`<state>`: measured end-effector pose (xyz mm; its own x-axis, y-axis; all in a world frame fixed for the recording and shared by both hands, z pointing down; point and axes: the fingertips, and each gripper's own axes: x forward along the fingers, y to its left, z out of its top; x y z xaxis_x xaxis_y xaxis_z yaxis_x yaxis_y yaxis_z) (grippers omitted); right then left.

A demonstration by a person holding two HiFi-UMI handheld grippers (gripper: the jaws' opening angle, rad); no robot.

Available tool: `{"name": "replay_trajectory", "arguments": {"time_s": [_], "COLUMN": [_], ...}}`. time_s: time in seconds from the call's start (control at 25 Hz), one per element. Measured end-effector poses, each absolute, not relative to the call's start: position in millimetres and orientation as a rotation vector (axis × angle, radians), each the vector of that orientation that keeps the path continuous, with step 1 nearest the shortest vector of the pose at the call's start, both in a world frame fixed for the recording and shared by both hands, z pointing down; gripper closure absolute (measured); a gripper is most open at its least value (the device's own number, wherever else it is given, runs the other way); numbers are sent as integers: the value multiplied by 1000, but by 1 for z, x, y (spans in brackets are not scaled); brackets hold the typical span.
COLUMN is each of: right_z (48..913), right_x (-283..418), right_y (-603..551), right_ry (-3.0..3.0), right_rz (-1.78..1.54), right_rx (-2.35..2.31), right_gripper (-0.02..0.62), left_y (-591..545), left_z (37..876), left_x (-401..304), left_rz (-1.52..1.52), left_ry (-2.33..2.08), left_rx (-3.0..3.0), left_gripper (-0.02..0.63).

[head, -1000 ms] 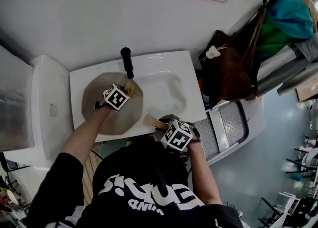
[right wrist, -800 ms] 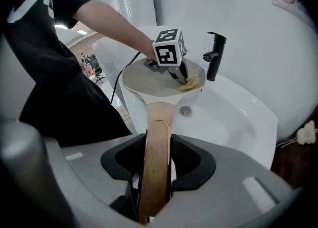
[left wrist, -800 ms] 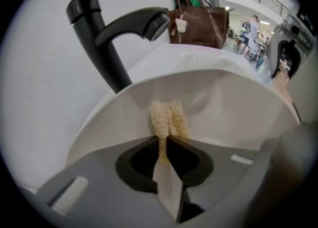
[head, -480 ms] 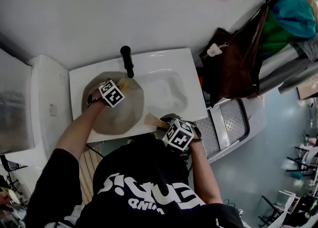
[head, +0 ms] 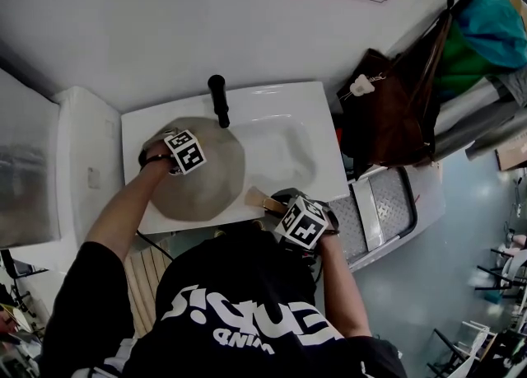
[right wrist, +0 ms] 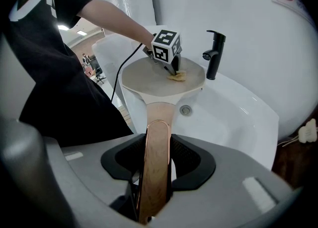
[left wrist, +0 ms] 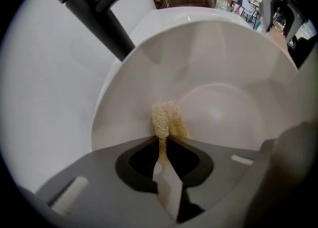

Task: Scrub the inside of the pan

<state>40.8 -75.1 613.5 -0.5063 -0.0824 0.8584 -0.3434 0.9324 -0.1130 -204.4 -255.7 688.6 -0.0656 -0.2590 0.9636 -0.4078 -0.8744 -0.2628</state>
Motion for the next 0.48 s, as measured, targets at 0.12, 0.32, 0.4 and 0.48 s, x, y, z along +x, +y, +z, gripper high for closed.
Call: {"name": "replay_trajectory", "arguments": {"time_s": [0.12, 0.32, 0.4, 0.48], "right_z": [613, 614, 613, 613], "right_x": [41, 40, 40, 40], "right_y": [-75, -75, -75, -75], "right_ry": [-2094, -2099, -2103, -2106], "right_rz": [332, 336, 336, 337], "right_rx": [303, 303, 303, 302], "right_gripper": [431, 431, 431, 430], "left_y": [-246, -228, -218, -208], "left_z": [690, 691, 691, 692], "left_x": [-215, -228, -231, -234], "left_rz": [2135, 2166, 2186, 2205], "left_ry": [-677, -594, -556, -516], "left_rx": [2017, 1961, 1944, 1926], "left_gripper": [558, 558, 558, 558]}}
